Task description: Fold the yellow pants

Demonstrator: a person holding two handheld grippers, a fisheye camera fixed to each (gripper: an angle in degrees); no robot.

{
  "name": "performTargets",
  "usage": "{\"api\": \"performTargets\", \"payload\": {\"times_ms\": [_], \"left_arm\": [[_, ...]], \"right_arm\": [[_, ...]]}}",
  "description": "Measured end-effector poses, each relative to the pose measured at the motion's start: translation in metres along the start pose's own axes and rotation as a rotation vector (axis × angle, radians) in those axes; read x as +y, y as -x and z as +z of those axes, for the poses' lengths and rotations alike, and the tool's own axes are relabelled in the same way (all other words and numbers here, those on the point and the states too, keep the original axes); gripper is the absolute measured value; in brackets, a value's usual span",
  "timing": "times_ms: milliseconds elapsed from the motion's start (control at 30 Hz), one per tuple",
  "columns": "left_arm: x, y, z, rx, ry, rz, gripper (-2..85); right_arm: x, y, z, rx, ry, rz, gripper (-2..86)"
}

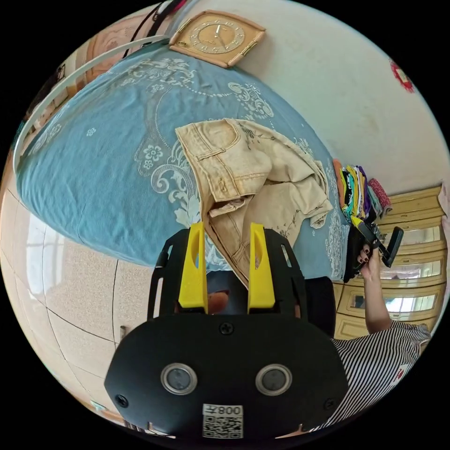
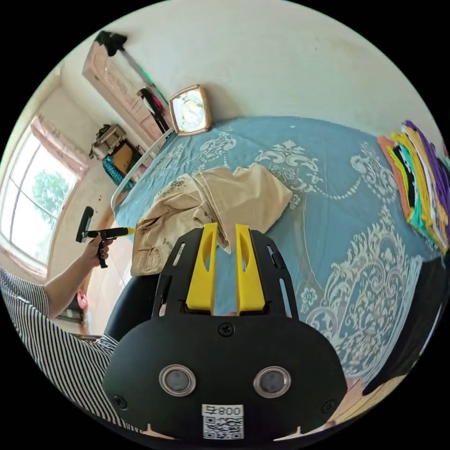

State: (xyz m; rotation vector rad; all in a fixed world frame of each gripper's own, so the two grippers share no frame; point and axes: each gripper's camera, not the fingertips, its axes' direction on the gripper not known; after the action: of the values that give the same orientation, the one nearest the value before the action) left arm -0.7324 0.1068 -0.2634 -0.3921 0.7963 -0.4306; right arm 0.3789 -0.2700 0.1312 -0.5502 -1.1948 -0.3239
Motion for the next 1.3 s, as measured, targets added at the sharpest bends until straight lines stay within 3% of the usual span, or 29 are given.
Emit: {"api": "performTargets", "payload": {"times_ms": [167,500,733,933,1100,1233,1300], "left_arm": [[-0.012,0.027,-0.004,0.040,-0.014,-0.071,13.4],[-0.026,0.066,-0.032,-0.017,-0.021,-0.123,7.6],[-0.037,0.086,-0.074,0.028,-0.025,-0.100,2.3],[-0.067,0.087,-0.176,0.107,-0.225,0.026,1.8],[-0.086,0.090,-0.245,-0.010,-0.272,0.118,2.2],[-0.087,0.128,-0.222,-0.099,-0.075,0.023,3.8],[-0.079,0.145,-0.198,-0.150,0.030,-0.038,5.3]], "right_arm": [[-0.066,0.045,0.058,0.110,0.080,-0.226,6.9],[-0.116,0.049,0.103,0.222,0.158,-0.254,7.3],[-0.134,0.032,0.092,0.180,0.184,-0.235,1.5],[-0.147,-0.027,-0.013,0.157,0.005,-0.084,0.3],[-0.084,-0.103,-0.172,0.124,-0.190,0.131,0.2],[-0.006,-0.136,-0.199,0.153,-0.146,0.307,0.7],[0.049,-0.170,-0.166,0.162,0.022,0.482,0.9]]}}
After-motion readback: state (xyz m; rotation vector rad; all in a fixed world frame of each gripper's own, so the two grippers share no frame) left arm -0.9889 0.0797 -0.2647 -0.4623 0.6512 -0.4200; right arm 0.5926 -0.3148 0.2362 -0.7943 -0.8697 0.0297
